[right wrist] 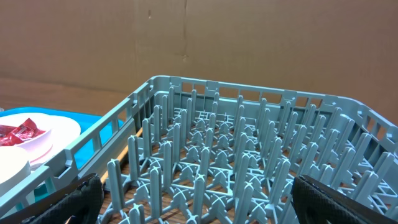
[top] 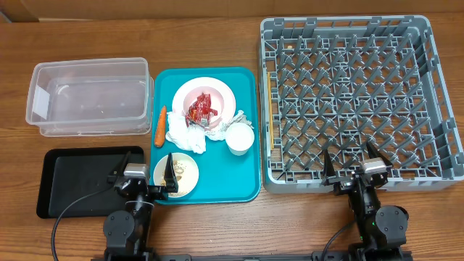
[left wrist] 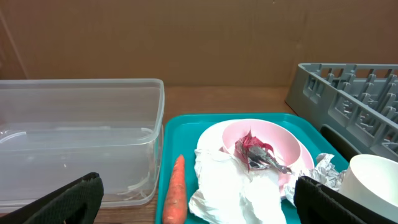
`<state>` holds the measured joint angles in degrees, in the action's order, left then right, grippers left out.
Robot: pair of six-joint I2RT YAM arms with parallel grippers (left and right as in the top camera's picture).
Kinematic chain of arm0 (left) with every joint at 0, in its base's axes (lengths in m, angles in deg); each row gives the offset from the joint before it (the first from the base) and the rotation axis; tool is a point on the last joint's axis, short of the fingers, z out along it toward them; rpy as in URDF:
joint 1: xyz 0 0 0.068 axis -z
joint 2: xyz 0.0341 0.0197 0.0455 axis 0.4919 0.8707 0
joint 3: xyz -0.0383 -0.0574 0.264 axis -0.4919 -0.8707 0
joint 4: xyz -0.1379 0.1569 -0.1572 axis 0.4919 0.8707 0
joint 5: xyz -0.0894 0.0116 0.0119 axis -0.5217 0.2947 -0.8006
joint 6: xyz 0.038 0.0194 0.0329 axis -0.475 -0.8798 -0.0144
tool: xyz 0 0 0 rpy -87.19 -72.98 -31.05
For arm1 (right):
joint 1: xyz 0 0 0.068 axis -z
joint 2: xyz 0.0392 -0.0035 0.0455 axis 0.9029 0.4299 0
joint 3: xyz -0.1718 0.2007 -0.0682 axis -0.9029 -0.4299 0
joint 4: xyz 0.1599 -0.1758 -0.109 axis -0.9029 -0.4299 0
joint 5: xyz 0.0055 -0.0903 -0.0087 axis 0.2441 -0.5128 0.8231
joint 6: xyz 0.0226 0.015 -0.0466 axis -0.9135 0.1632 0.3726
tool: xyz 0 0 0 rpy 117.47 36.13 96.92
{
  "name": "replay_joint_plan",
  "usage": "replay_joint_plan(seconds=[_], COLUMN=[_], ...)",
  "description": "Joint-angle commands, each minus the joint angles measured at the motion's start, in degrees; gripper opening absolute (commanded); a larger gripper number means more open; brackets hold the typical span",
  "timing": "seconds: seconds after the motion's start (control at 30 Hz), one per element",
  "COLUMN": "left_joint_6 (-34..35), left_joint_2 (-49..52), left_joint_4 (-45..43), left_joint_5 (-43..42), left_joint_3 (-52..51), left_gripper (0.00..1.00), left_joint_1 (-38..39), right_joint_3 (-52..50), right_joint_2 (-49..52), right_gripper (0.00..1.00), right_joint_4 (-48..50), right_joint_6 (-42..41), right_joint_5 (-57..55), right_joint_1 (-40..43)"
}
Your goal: Sort waste into correct bins and load items into the dishwasher
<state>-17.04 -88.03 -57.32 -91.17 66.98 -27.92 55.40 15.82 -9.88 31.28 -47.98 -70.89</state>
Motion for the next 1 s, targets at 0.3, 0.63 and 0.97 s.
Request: replay_joint_plan(seconds=[0.3,0.63,0.97], left_joint_6=[1.31,2.36,2.38], left_joint_2=[-0.20,19.21,61.22], left_joint_4=[-0.98,18.51,59.49], left_joint_5=[-13.57,-17.03,-22.53], left_joint_3=[9.33,42.58,85.57], left_gripper=[1.00,1.00,1.00], left_joint_1=[0.37,0.37,0.37], right_joint_3=[-0.59,-0.59,-0.59], right_joint_2=[-0.66,-0.66,-0.66], right_gripper=[1.00,1.00,1.00], right_joint_4=[0.31,0.31,0.31], right_joint_6=[0.15,0.15,0.15], right_joint_5=[-0.26,-0.26,-0.26], right_joint_1=[0.37,0.37,0.37])
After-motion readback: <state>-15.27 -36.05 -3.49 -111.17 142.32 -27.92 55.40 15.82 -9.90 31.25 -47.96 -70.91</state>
